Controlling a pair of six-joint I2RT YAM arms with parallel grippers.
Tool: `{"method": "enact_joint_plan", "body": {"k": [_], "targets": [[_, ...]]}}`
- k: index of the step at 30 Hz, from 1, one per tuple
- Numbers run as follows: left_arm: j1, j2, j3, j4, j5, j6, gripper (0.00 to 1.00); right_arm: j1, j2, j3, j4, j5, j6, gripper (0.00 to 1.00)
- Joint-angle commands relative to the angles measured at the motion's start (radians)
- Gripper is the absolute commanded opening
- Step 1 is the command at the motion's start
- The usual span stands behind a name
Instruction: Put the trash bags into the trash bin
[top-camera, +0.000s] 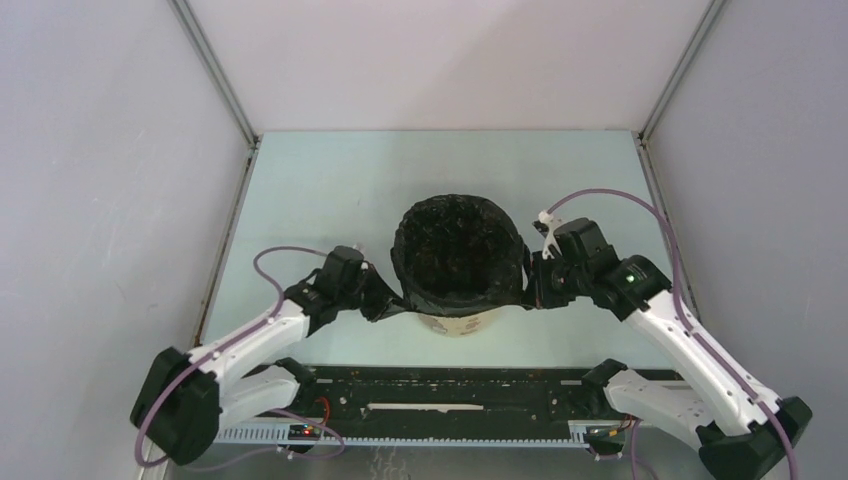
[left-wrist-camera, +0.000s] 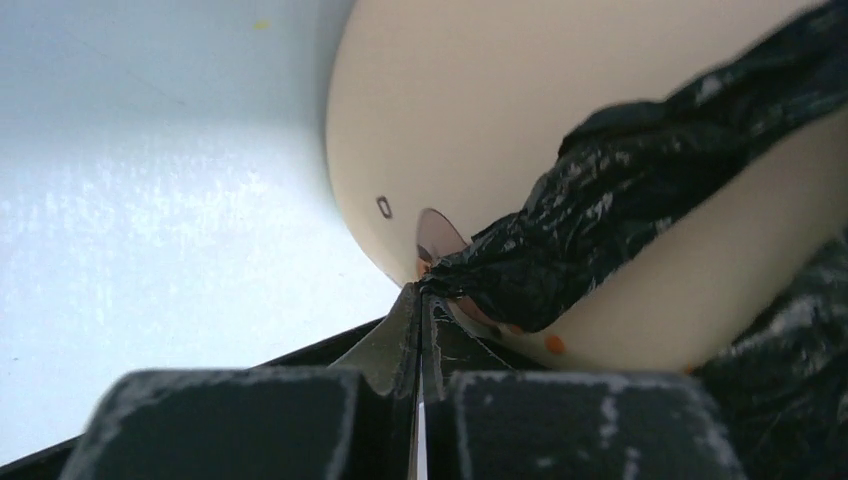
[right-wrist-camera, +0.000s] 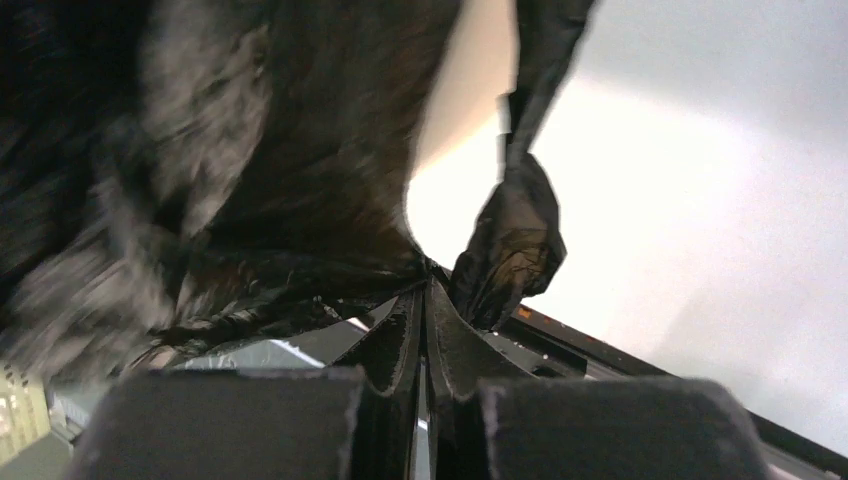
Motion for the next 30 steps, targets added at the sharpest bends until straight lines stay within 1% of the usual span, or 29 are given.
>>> {"method": "enact_joint_plan", "body": {"k": [1,3,4,7,9,12,15,18,20,22,23,26,28,30], "targets": [[-0.009,0.083,0.07,0.064,0.005,0.036,0.0,-0.067,0.03,-0.072,0.059,0.024,0.034,0.07],[-0.009,0.092,0.064,0.065,0.005,0.043,0.0,-0.084,0.016,-0.113,0.105,-0.03,0.046,0.09],[-0.009,0.092,0.062,0.062,0.005,0.047,0.0,-0.091,0.012,-0.13,0.127,-0.058,0.051,0.12],[-0.009,0.079,0.07,0.024,-0.003,0.063,0.0,-0.109,0.007,-0.134,0.158,-0.129,0.056,0.32],[-0.008,0.057,0.083,-0.019,-0.018,0.077,0.01,-0.136,-0.002,-0.107,0.141,-0.144,0.053,0.43],[-0.009,0.008,0.112,-0.092,-0.044,0.102,0.09,-0.225,-0.028,-0.048,0.089,-0.189,0.041,0.52],[-0.009,-0.04,0.151,-0.184,-0.074,0.138,0.19,-0.318,-0.039,0.025,0.017,-0.23,0.013,0.57],[-0.009,-0.078,0.196,-0.285,-0.104,0.179,0.28,-0.373,-0.029,0.09,-0.036,-0.243,-0.029,0.6],[-0.009,-0.104,0.238,-0.354,-0.131,0.206,0.34,-0.396,-0.011,0.114,-0.042,-0.223,-0.054,0.65],[-0.009,-0.119,0.275,-0.411,-0.161,0.227,0.39,-0.41,0.023,0.117,-0.012,-0.204,-0.058,0.67],[-0.008,-0.122,0.292,-0.432,-0.172,0.234,0.42,-0.414,0.059,0.117,0.012,-0.202,-0.052,0.67],[-0.006,-0.111,0.332,-0.48,-0.169,0.245,0.45,-0.416,0.156,0.116,0.111,-0.248,-0.018,0.65],[-0.006,-0.098,0.353,-0.51,-0.16,0.251,0.47,-0.414,0.217,0.096,0.184,-0.284,0.006,0.59],[-0.006,-0.094,0.36,-0.522,-0.162,0.252,0.48,-0.415,0.276,0.058,0.24,-0.273,0.013,0.54]]}}
